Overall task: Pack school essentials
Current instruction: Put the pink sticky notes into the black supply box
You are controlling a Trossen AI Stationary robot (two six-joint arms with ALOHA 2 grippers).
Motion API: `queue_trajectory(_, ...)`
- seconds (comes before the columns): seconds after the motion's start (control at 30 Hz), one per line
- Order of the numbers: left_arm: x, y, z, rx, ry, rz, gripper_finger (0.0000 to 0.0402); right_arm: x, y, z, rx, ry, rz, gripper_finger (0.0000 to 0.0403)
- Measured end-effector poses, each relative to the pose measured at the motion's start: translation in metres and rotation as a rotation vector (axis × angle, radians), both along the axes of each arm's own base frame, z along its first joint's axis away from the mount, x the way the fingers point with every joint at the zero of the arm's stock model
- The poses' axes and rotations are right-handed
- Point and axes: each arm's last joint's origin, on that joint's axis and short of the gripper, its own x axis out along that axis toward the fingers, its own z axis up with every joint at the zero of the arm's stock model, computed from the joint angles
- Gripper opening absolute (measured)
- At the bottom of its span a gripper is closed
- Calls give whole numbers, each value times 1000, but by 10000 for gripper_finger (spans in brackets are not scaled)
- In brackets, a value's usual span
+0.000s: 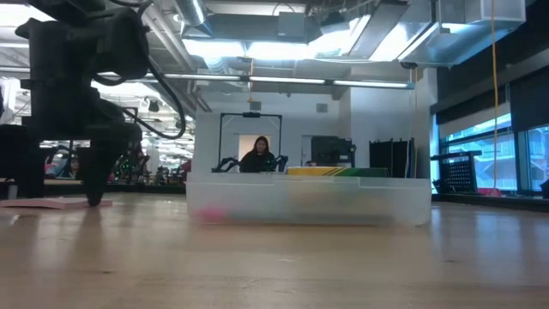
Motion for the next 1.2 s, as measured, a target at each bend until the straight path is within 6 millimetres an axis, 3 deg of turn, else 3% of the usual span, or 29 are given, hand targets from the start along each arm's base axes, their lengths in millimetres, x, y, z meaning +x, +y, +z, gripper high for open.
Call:
queue_trajectory(0.63, -2, -3, 0, 29, -2, 16, 395, 0, 0, 0, 0, 0, 0, 388)
queue_trajectory(1.2, -4, -9, -1, 53, 7, -16, 355, 0, 0, 0, 0, 0, 0, 388)
